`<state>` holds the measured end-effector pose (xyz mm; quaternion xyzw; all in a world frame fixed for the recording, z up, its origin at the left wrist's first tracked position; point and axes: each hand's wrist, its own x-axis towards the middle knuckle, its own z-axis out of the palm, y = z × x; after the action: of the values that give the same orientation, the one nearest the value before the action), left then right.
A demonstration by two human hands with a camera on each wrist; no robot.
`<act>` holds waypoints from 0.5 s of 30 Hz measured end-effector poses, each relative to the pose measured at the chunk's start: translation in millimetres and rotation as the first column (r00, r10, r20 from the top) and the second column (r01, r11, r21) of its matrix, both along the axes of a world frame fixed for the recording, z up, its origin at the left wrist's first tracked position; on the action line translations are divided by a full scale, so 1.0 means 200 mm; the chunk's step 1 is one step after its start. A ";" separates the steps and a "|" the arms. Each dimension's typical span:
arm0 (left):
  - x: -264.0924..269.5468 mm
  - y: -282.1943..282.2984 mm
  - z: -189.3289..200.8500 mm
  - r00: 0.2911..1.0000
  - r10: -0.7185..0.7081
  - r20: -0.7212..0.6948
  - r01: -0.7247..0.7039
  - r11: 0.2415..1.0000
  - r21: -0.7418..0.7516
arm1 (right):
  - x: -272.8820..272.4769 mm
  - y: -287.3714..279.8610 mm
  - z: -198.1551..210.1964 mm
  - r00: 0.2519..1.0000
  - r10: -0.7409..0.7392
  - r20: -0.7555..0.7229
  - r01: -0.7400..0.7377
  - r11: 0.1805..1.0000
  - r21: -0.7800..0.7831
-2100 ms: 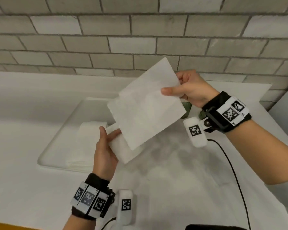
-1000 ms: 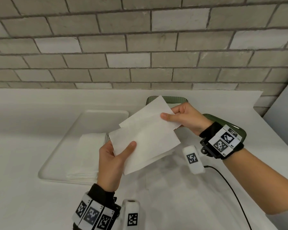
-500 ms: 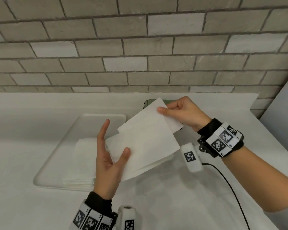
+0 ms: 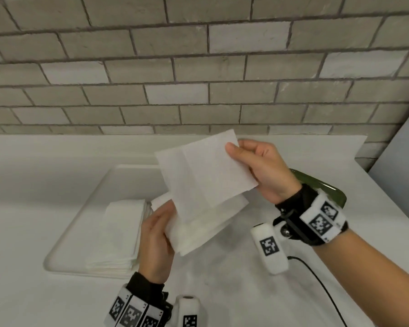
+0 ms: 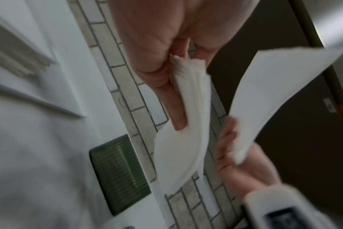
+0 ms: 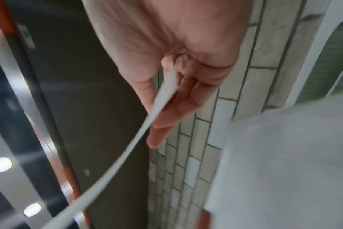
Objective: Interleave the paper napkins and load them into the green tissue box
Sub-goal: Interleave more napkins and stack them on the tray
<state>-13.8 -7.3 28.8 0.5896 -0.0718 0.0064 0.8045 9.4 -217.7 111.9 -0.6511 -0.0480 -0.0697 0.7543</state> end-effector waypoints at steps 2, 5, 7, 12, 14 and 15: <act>0.00 -0.01 0.02 0.986 -0.101 -0.133 0.071 0.974 -0.213 | 0.02 0.02 -0.10 0.998 -0.062 -0.028 0.061 0.997 -0.047; 0.01 0.01 0.01 0.968 -0.179 -0.175 0.127 0.953 -0.275 | 0.00 0.05 -0.21 0.996 -0.090 -0.028 0.086 0.987 -0.136; 0.01 -0.01 0.01 0.973 -0.178 -0.150 0.139 0.960 -0.242 | -0.01 0.07 -0.26 0.993 -0.114 -0.025 0.107 0.978 -0.177; 0.03 -0.03 -0.03 0.995 -0.052 -0.087 0.050 0.998 -0.027 | -0.02 0.07 -0.34 0.982 -0.167 -0.089 0.150 0.974 -0.172; 0.04 -0.04 -0.03 0.996 -0.047 -0.072 0.044 0.998 -0.044 | -0.03 0.08 -0.37 0.965 -0.149 -0.214 0.130 0.986 -0.102; 0.04 -0.05 -0.04 0.997 -0.055 -0.056 0.052 0.997 -0.056 | -0.03 0.08 -0.39 0.948 -0.118 -0.296 0.109 0.993 -0.049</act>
<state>-5.2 -16.4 21.6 0.5651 -0.0639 -0.0301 0.8220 3.5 -201.6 33.6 -0.6677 0.1030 -0.0130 0.7371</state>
